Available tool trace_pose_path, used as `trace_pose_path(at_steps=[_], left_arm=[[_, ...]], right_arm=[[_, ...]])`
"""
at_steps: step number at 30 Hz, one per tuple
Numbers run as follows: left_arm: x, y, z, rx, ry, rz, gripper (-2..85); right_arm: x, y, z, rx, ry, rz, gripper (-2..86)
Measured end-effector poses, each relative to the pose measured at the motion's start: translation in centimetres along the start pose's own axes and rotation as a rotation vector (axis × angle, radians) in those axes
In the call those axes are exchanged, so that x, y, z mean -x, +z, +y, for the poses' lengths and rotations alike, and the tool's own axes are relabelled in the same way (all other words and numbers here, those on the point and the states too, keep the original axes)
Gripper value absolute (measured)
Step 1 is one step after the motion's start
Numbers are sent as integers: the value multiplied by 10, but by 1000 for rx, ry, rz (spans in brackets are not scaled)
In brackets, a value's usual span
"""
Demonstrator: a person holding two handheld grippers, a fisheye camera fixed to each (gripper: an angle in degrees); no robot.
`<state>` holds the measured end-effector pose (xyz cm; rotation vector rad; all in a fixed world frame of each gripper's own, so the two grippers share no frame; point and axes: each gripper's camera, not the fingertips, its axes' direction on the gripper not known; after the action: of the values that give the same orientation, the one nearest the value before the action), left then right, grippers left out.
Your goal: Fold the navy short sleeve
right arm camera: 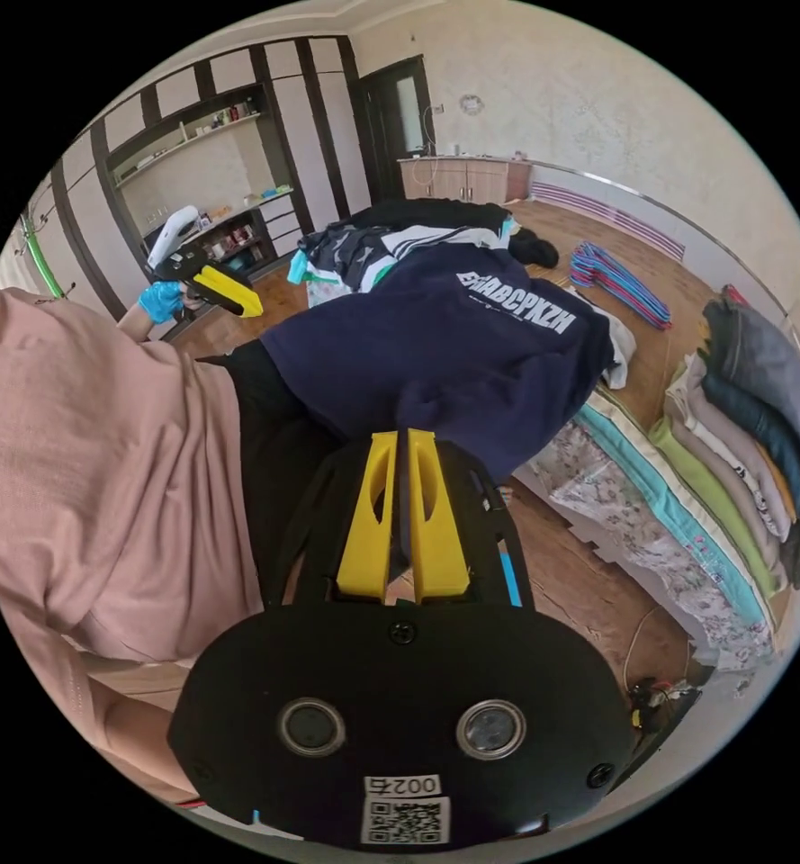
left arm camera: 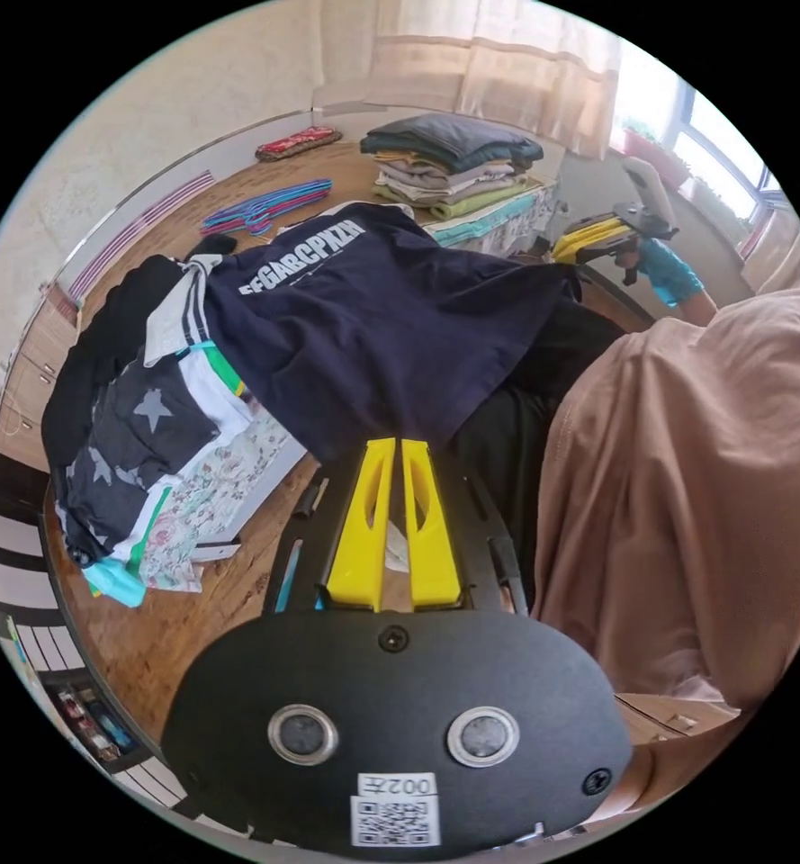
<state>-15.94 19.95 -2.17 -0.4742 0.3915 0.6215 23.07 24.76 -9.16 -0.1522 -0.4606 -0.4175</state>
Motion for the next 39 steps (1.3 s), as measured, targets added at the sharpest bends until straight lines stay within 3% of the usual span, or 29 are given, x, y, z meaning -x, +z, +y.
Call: trace_pose_path(at_steps=[6, 14, 23, 27, 39], left_arm=[[-1, 3, -28, -45, -58, -80, -8], [5, 53, -86, -79, -168, -97, 7], [19, 112, -114, 36, -312, -198, 27], [23, 133, -114, 123, -337, -250, 18], [41, 148, -119, 109, -400, -175, 16]], right_arm=[[-12, 2, -16, -68, 103, 137, 32], [-33, 57, -55, -38, 211, 143, 54], [-61, 122, -77, 122, 300, 145, 82], [-64, 138, -79, 190, 266, 238, 75], [-85, 153, -79, 158, 327, 190, 64]])
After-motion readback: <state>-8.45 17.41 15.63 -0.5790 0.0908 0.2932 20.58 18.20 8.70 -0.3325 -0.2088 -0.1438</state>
